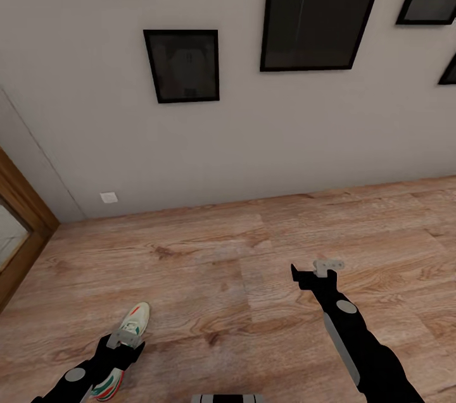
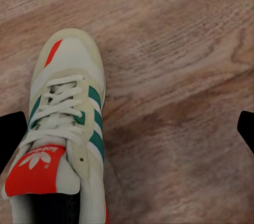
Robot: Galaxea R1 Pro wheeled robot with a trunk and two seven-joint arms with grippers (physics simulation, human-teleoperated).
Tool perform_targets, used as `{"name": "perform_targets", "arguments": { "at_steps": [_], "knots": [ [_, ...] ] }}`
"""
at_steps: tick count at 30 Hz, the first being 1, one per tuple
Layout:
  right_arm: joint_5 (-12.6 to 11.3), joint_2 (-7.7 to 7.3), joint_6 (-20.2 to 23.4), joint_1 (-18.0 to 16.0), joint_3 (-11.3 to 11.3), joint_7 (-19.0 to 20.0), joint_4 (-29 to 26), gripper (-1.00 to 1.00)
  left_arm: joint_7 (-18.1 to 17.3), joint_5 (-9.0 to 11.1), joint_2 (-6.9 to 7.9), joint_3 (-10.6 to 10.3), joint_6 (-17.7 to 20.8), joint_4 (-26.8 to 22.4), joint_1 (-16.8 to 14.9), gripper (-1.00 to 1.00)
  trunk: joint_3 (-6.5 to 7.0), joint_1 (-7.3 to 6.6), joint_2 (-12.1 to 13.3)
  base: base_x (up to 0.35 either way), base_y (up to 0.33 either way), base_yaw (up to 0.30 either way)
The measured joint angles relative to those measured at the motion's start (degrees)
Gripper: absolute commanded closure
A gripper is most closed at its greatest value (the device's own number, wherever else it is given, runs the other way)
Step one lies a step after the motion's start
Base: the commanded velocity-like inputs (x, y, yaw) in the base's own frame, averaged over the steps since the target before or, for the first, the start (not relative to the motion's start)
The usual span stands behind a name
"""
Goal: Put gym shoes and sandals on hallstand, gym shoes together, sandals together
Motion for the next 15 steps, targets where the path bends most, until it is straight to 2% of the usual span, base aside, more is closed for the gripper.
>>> {"name": "perform_targets", "arguments": {
  "at_steps": [5,15],
  "knots": [
    [0.0,0.02,0.0,0.0,0.0,0.0,0.0,-1.0,0.0,0.0,0.08,-0.1,0.0,0.0,0.0,-1.0,-0.06,0.0,0.0,0.0,0.0,0.076],
    [0.0,0.04,0.0,0.0,-0.1,0.0,-0.1,-1.0,0.0,0.0,0.14,-0.1,0.0,-0.2,0.0,-1.0,-0.39,0.0,0.0,0.0,0.0,0.229]
  ]
}}
